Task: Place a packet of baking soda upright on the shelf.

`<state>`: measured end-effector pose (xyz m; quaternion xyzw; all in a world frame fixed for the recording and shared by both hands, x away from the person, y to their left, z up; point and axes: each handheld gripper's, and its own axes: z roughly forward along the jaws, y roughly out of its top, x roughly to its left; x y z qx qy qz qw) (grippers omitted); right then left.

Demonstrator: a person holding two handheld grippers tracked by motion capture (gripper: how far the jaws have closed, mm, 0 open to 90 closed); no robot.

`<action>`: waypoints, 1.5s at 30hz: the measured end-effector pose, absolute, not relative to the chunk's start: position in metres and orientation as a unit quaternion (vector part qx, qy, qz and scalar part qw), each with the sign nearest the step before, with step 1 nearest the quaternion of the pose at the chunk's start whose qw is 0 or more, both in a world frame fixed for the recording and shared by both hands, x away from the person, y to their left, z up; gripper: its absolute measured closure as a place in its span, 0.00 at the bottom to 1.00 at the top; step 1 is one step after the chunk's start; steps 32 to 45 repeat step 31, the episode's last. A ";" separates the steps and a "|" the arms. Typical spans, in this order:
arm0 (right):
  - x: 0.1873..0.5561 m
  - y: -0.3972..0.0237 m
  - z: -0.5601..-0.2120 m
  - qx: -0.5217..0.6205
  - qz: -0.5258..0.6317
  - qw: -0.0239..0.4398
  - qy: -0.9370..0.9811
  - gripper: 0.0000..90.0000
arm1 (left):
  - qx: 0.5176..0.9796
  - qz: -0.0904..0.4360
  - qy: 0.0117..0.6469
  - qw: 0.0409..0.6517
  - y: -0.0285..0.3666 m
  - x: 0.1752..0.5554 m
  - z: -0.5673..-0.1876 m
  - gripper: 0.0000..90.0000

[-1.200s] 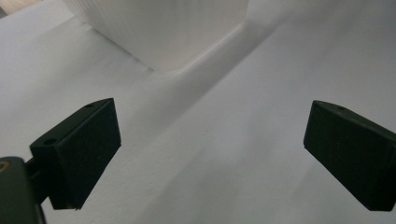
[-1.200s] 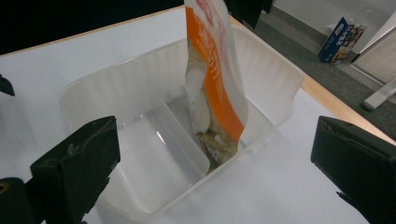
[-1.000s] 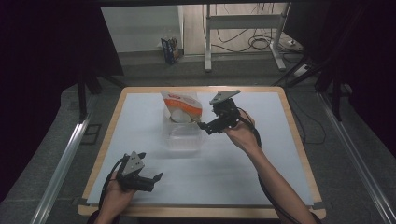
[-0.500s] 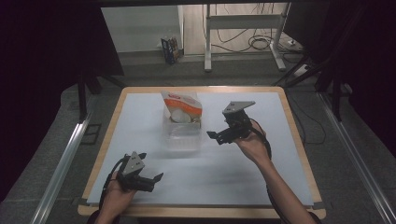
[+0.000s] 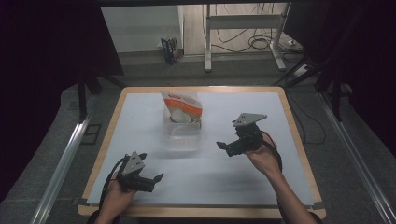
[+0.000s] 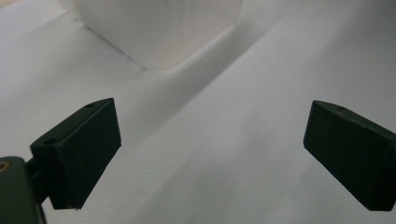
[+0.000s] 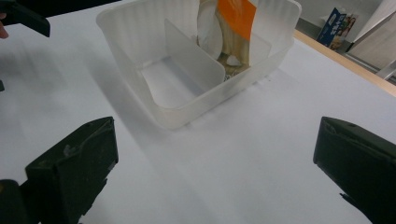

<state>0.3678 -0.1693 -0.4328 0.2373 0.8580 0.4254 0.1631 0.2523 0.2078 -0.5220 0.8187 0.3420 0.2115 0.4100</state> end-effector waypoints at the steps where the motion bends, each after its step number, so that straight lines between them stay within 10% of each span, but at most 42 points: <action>1: 0.366 -0.171 -0.433 0.237 0.425 0.165 0.858 0.00 | 0.819 0.212 0.342 0.410 0.208 0.252 -0.522 0.04; 45: 0.328 -0.226 -0.483 0.301 0.392 0.167 0.853 0.00 | 0.825 0.213 0.338 0.401 0.204 0.253 -0.523 0.05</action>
